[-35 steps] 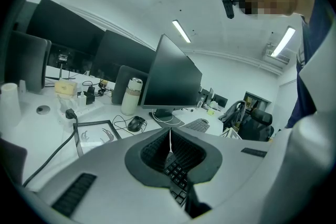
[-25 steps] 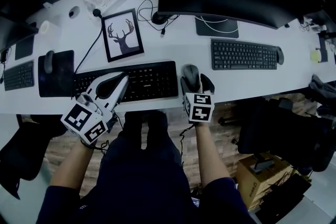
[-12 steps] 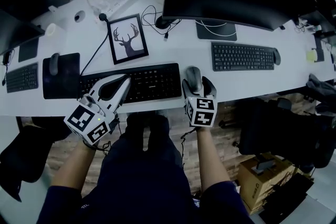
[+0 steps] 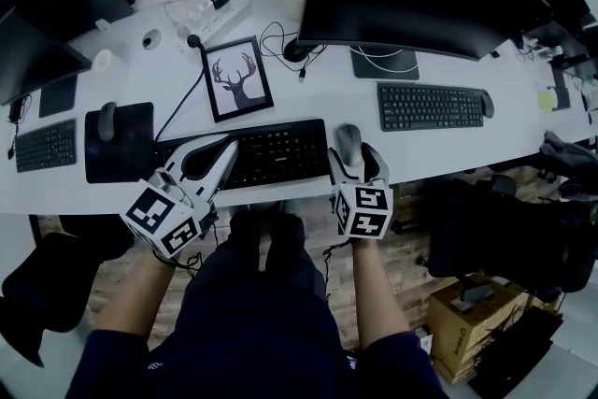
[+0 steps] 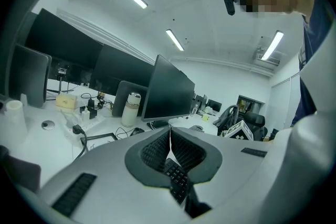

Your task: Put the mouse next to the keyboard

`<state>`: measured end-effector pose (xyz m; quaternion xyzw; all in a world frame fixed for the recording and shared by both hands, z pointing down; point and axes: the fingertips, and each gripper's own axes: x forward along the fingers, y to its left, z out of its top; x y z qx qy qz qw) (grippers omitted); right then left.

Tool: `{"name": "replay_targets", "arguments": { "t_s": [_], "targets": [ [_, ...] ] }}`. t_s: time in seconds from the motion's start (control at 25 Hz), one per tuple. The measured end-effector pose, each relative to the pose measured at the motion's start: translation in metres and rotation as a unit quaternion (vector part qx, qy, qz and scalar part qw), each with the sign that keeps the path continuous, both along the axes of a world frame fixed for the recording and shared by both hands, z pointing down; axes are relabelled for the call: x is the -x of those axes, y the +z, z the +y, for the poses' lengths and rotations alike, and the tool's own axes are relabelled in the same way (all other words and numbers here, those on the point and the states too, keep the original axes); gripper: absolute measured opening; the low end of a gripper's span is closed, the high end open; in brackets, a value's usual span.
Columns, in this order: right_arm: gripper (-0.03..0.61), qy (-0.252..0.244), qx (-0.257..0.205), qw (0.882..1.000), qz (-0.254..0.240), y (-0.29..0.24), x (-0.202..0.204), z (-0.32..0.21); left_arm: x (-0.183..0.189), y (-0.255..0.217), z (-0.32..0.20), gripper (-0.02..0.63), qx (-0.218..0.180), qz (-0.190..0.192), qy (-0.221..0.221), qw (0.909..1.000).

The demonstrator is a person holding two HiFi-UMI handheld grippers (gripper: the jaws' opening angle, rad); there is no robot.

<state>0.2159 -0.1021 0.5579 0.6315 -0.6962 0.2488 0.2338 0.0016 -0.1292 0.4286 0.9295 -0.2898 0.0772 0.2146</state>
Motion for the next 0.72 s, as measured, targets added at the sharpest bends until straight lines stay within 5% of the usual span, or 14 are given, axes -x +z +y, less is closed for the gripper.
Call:
{"name": "replay_targets", "arguments": {
  "t_s": [0.72],
  "targets": [
    [0.267,-0.033,-0.070,0.997,-0.025,-0.079,0.064,-0.011,0.046,-0.025,0.002,0.031,-0.018,0.016,-0.018,0.9995]
  ]
}}
